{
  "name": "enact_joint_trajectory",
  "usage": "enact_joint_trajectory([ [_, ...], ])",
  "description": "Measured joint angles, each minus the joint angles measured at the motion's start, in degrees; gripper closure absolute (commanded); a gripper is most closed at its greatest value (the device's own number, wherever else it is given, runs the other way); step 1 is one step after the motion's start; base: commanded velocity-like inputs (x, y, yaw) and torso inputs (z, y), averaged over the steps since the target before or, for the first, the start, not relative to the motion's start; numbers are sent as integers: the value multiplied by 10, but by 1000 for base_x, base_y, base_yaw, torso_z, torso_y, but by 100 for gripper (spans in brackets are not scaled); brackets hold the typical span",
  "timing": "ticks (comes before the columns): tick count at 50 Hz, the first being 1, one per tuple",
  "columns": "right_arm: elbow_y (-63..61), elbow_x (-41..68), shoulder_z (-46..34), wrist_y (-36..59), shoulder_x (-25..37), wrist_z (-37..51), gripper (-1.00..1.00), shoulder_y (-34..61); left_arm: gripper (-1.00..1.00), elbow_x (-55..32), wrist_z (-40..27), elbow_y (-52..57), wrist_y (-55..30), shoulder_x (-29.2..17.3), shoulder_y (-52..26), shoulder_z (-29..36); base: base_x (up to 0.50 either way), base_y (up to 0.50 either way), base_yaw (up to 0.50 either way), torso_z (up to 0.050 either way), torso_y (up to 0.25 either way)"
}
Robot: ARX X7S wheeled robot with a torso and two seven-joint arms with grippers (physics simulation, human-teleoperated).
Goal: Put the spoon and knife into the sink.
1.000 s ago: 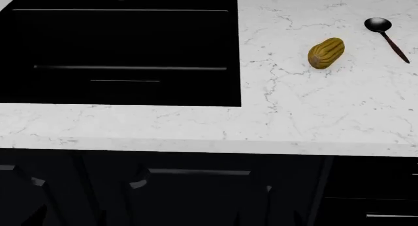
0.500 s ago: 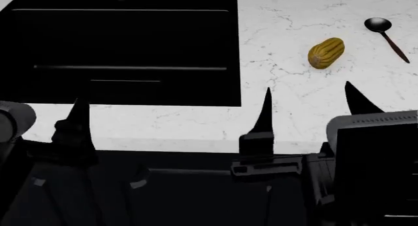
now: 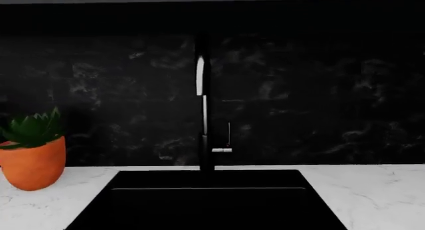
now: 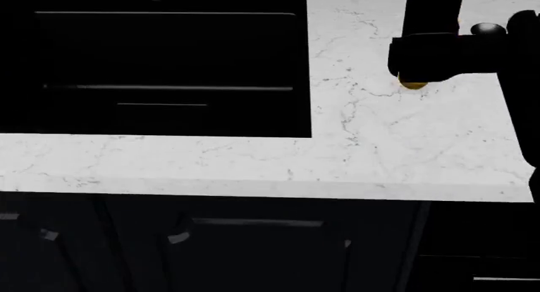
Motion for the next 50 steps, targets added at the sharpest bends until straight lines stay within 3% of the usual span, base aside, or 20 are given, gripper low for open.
enact_joint_trajectory([
  [13, 72, 50, -26, -4, 39, 30, -100, 76, -100, 3, -3, -40, 0, -14, -42, -4, 259, -82, 0, 0, 0],
  [50, 87, 128, -35, -31, 66, 55, -100, 84, -100, -14, -6, -30, -17, -21, -45, -7, 490, -234, 0, 0, 0],
])
